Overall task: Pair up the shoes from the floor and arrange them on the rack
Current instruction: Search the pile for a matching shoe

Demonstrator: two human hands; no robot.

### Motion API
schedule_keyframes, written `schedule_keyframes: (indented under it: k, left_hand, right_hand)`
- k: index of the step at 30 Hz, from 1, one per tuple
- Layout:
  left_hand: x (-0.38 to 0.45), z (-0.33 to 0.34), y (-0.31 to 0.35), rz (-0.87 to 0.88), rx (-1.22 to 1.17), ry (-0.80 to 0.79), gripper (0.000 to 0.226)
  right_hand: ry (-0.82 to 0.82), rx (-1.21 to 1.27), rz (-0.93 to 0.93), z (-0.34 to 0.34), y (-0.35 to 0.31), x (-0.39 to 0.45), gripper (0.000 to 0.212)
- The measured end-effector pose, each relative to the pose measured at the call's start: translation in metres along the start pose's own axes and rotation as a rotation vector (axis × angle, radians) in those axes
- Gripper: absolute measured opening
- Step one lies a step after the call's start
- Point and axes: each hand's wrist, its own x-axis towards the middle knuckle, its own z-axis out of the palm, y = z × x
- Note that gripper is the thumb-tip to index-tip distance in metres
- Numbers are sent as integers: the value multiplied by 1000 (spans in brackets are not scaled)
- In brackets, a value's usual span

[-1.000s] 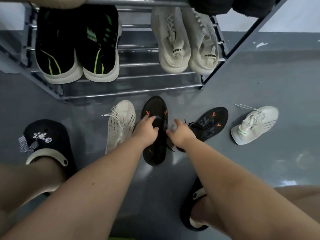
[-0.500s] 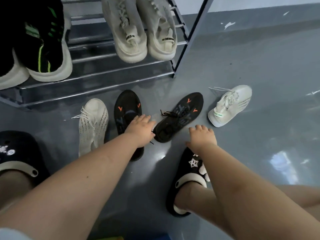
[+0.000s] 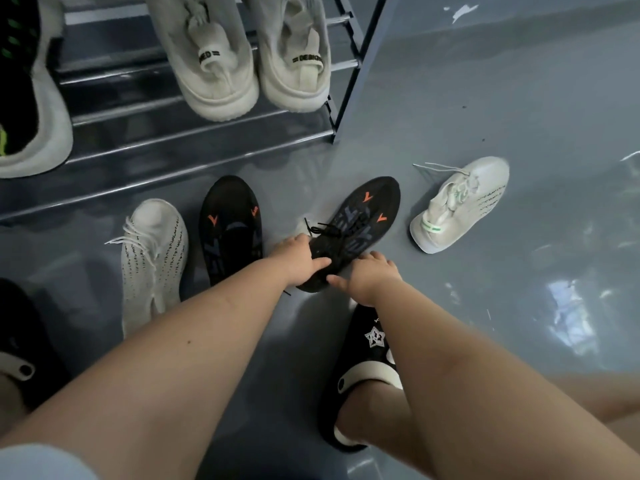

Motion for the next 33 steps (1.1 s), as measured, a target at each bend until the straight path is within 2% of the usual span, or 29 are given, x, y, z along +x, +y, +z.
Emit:
schedule_keyframes:
  k: [4, 8, 10, 13, 14, 16, 19, 21, 22, 24, 26, 30, 32, 33]
  left_hand:
    - [3, 0, -1, -55, -243, 10, 69]
    - [2, -8, -4, -59, -448, 34, 73]
    - [-1, -11, -4, -19, -554, -13, 59]
    - [-14, -16, 1, 25, -716, -37, 39]
    - [-19, -17, 2, 27, -773, -50, 35]
    - [-30, -17, 4, 19, -894, -94, 31]
    - [-49, -15, 3, -1, -1079, -141, 36]
    - [-59, -12, 0, 17, -1172, -162, 37]
    - [-66, -11, -2, 34, -1211, -177, 35]
    - [-78, -12, -6, 53, -1235, -184, 31]
    - [-87, -13, -15, 42, -1214, -169, 31]
    - [-99, -13, -45, 27, -1011, -117, 42]
    - [-99, -7, -65, -32, -762, 29, 59]
    - [-100, -3, -77, -98, -644, 130, 71]
  right_hand:
    - [8, 214, 23, -2, 1, 0, 73]
    - [64, 642, 47, -3, 4, -7, 57]
    - [101, 769, 62, -6, 5, -14, 43]
    - [162, 886, 82, -7, 4, -24, 42]
    - [185, 935, 87, -6, 4, -27, 44]
    - [232, 1072, 111, -5, 0, -33, 61]
    - [243, 1281, 144, -6, -9, -47, 76]
    - [206, 1396, 133, -7, -14, -54, 72]
    - [187, 1444, 117, -7, -16, -58, 64]
    - [141, 1512, 93, -7, -21, -66, 44]
    - [96, 1536, 69, -7, -29, -72, 36]
    - [62, 1425, 13, -5, -47, -74, 43]
    - [94, 1290, 17, -2, -53, -70, 57]
    - [123, 1145, 19, 0, -54, -66, 68]
